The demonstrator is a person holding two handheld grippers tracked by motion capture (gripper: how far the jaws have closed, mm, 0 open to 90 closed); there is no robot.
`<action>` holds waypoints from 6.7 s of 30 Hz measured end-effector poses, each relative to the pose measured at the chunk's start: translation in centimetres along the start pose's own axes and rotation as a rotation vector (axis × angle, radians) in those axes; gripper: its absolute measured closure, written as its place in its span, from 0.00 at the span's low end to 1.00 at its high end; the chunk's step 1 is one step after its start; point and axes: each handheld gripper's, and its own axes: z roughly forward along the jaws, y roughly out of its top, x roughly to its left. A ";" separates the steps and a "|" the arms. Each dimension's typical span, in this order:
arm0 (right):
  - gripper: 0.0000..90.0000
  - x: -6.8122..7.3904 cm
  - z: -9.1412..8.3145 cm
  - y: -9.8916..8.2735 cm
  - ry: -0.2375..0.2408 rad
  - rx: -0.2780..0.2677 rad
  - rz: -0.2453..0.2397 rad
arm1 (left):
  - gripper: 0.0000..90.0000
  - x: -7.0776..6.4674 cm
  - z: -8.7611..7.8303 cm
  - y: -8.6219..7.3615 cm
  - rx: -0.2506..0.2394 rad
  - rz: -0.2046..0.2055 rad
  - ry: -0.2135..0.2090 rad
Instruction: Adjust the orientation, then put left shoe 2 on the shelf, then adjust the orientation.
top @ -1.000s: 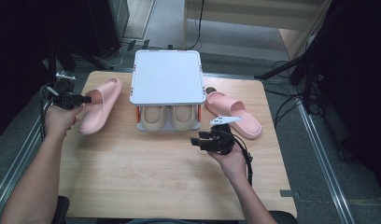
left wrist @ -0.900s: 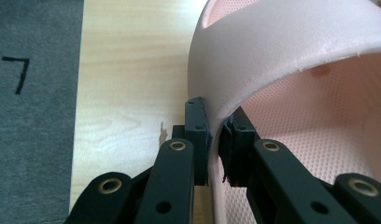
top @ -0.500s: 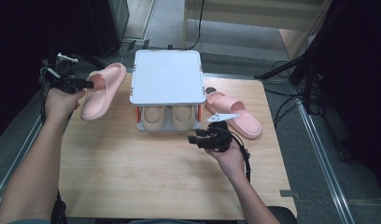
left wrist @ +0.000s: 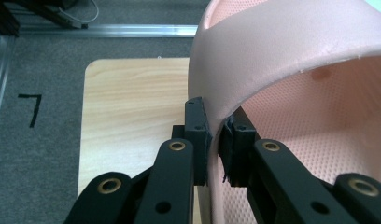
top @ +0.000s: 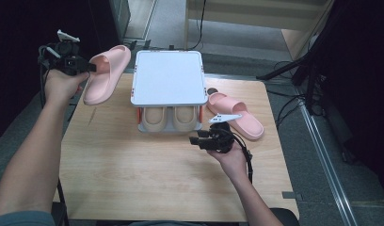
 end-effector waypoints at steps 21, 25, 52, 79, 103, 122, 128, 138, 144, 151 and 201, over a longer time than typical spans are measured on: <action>0.56 -0.1 -0.2 0.0 0.005 0.003 -0.005 | 0.91 -5.6 0.4 3.5 0.003 0.068 -0.028; 0.56 -0.1 -0.2 0.1 0.005 0.002 -0.001 | 0.91 -6.9 0.9 3.8 0.009 0.082 -0.036; 0.56 -0.3 -0.6 0.1 0.009 -0.004 -0.005 | 0.84 -12.3 4.1 4.2 0.049 0.159 -0.016; 0.56 -0.2 -0.2 0.1 0.008 0.007 -0.015 | 0.78 -12.7 3.1 3.2 0.062 0.159 -0.096; 0.57 -3.9 -3.2 0.3 -0.085 -0.066 0.049 | 0.60 -8.4 -1.9 0.3 -0.021 0.156 -0.181; 0.71 -9.4 -4.9 -0.2 -0.209 -0.063 0.079 | 0.54 -6.2 -0.3 -6.9 -0.010 0.177 -0.218; 0.85 -11.5 -6.1 -0.8 -0.253 -0.076 0.127 | 0.54 -5.9 0.2 -9.4 -0.007 0.170 -0.242; 0.95 -13.8 -6.1 -0.8 -0.337 -0.068 0.136 | 0.51 -6.2 0.4 -12.8 -0.021 0.180 -0.264; 0.99 -15.0 -5.2 -0.8 -0.341 -0.055 0.163 | 0.51 -6.4 0.5 -14.8 -0.014 0.177 -0.269; 0.99 -16.2 -3.5 -0.6 -0.348 -0.012 0.170 | 0.50 -6.3 0.0 -16.9 -0.031 0.180 -0.273; 0.80 -12.3 -6.0 1.7 -0.349 -0.065 0.138 | 0.49 -4.7 0.8 -19.0 -0.041 0.182 -0.252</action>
